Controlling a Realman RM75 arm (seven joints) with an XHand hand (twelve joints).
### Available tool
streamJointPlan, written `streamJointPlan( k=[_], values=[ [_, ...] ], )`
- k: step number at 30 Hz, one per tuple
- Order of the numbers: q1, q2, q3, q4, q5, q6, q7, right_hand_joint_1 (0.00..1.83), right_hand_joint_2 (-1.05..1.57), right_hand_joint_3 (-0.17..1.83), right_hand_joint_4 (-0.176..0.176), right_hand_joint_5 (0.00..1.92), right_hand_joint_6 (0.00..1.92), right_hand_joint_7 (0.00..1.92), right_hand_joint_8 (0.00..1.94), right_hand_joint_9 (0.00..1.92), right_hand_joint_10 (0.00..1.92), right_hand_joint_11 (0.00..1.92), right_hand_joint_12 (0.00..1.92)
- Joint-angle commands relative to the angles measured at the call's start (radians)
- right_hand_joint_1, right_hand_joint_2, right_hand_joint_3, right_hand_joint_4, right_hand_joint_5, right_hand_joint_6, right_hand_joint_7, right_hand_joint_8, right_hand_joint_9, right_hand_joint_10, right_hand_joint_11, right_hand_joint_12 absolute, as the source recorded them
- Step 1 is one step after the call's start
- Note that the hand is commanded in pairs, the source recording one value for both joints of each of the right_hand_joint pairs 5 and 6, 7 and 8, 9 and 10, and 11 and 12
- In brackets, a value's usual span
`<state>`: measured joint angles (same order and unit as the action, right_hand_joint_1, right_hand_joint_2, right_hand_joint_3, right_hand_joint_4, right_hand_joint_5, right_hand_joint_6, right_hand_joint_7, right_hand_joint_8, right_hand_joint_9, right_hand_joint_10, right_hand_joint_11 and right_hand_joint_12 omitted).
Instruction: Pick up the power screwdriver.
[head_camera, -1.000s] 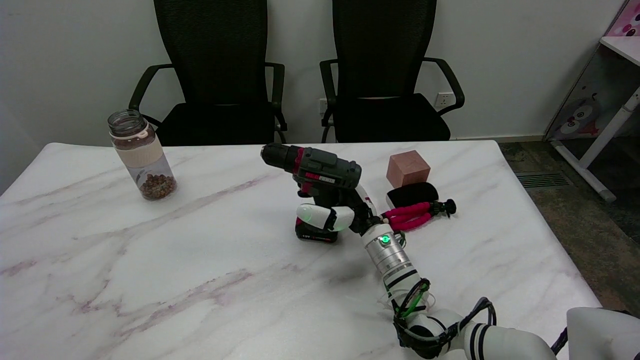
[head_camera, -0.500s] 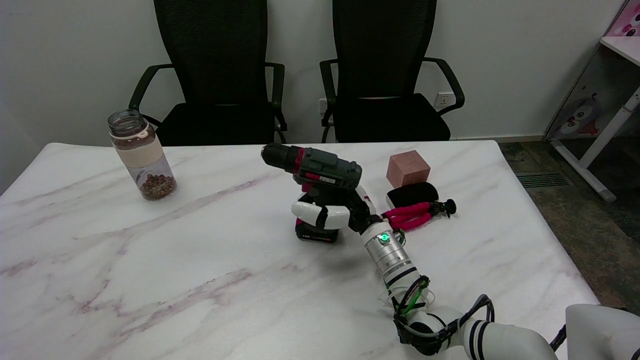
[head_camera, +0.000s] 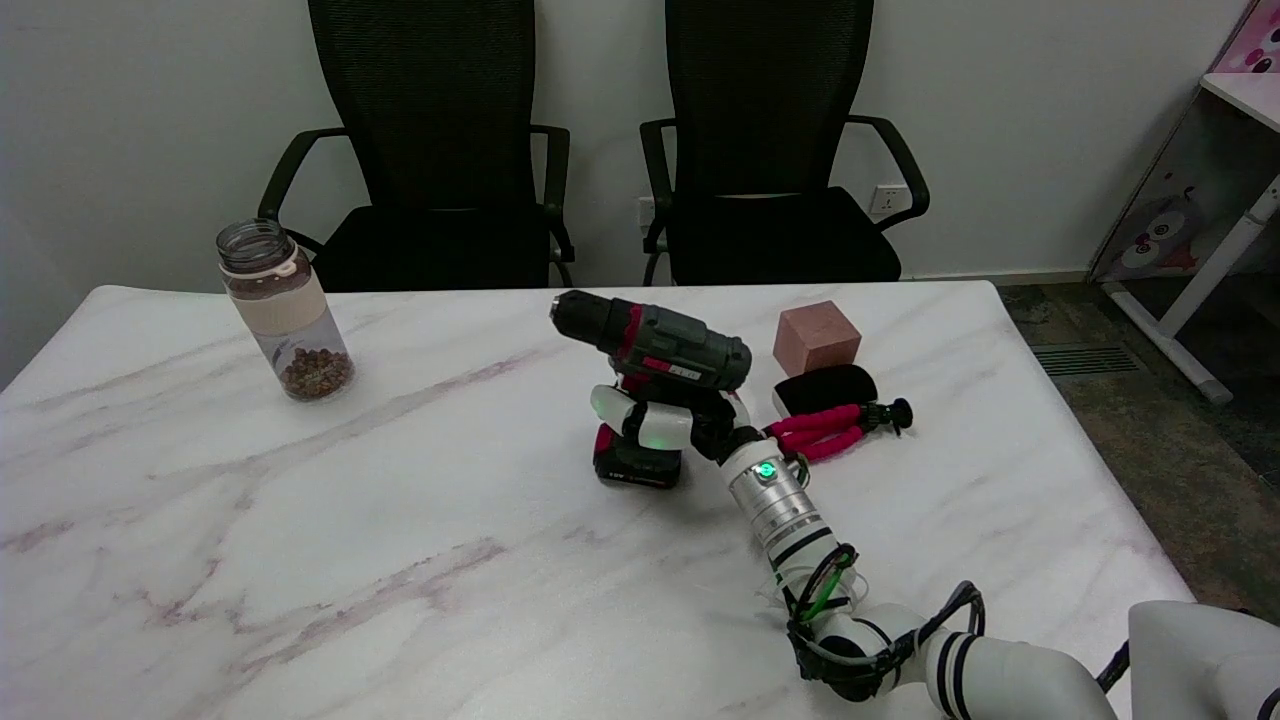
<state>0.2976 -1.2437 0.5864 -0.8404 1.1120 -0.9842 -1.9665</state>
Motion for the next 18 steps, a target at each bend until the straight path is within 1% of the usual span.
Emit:
streamJointPlan(
  k=[1, 5, 6, 7, 11, 13, 17, 18],
  values=[
    [0.036, 0.003, -0.001, 0.018, -0.014, 0.034, 0.0, 1.13, 0.79, 0.86, 0.03, 1.67, 1.67, 1.67, 1.67, 1.54, 1.54, 1.23, 1.23],
    [0.048, 0.009, -0.002, 0.012, -0.037, 0.05, 0.0, 1.12, 0.87, 0.89, 0.032, 1.7, 1.7, 1.7, 1.7, 1.56, 1.56, 1.28, 1.28],
    [0.051, 0.012, -0.002, 0.008, -0.039, 0.053, 0.0, 1.1, 0.89, 0.9, 0.06, 1.71, 1.71, 1.71, 1.71, 1.58, 1.58, 1.31, 1.31],
    [0.055, 0.014, -0.002, 0.004, -0.043, 0.055, 0.0, 1.09, 0.91, 0.92, 0.176, 1.72, 1.72, 1.72, 1.72, 1.59, 1.59, 1.33, 1.33],
    [0.067, 0.022, -0.002, -0.006, -0.049, 0.058, 0.0, 1.05, 0.78, 1.01, 0.176, 1.7, 1.7, 1.7, 1.7, 1.61, 1.61, 1.4, 1.4],
    [0.072, 0.027, -0.002, -0.019, -0.049, 0.059, 0.0, 1.05, 0.75, 1.02, 0.176, 1.66, 1.66, 1.66, 1.66, 1.62, 1.62, 1.42, 1.42],
    [0.079, 0.036, -0.002, -0.035, -0.049, 0.059, 0.0, 1.04, 0.71, 1.0, 0.176, 1.56, 1.56, 1.56, 1.56, 1.64, 1.64, 1.53, 1.53],
    [0.08, 0.037, -0.002, -0.037, -0.049, 0.061, 0.0, 1.04, 0.69, 0.99, 0.176, 1.51, 1.51, 1.51, 1.51, 1.64, 1.64, 1.58, 1.58]
  ],
)
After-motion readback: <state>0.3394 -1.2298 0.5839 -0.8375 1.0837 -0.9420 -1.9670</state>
